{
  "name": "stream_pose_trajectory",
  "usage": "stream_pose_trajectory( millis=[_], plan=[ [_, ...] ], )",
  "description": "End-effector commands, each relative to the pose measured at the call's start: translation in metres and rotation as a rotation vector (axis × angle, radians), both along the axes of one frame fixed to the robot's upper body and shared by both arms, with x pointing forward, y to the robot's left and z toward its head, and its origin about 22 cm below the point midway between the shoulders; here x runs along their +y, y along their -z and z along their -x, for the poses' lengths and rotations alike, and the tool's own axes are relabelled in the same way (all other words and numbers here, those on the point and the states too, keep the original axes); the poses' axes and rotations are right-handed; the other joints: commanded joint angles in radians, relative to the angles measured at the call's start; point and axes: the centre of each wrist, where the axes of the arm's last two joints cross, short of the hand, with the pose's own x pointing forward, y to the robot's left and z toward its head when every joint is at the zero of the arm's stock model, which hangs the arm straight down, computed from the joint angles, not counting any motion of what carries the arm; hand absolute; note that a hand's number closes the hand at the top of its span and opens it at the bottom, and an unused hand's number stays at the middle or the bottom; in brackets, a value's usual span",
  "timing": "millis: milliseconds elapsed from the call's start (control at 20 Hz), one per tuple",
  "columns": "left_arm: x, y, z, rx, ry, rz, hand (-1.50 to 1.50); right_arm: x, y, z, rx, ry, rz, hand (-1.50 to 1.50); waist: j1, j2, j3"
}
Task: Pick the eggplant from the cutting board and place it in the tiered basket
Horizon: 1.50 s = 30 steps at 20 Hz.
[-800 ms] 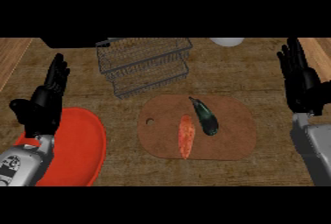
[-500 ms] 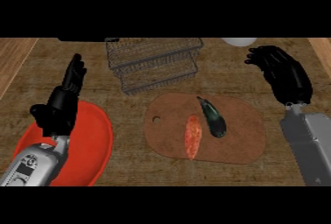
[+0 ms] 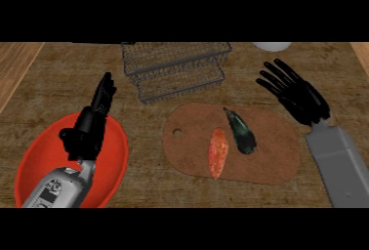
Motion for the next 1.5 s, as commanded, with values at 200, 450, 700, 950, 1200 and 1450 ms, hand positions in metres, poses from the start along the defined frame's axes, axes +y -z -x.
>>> stream_pose_trajectory(
  millis=[200,450,700,950,1200,1450],
  plan=[
    [-0.011,0.017,0.009,0.006,0.026,0.006,0.00,-0.107,-0.062,-0.007,-0.215,-0.288,0.242,-1.50,0.004,-0.005,-0.004],
    [-0.010,0.020,0.009,0.018,0.024,0.000,0.00,-0.097,-0.161,-0.019,-0.435,-0.519,0.662,-1.50,0.007,-0.015,-0.007],
    [-0.013,0.016,0.005,0.020,0.017,-0.007,0.00,-0.063,-0.218,-0.019,-0.582,-0.634,0.966,-1.50,0.012,-0.014,-0.005],
    [-0.017,0.012,0.003,-0.002,0.018,0.000,0.00,-0.015,-0.230,-0.026,-0.653,-0.686,1.148,-1.50,0.011,-0.013,-0.006],
    [-0.007,0.025,0.009,0.023,-0.010,-0.011,0.00,0.014,-0.200,-0.032,-0.664,-0.757,1.209,-1.50,-0.017,-0.020,-0.007],
    [-0.026,0.022,0.018,0.021,-0.011,0.012,0.00,0.034,-0.198,-0.039,-0.696,-0.792,1.225,-1.50,-0.028,-0.026,-0.008]
  ],
)
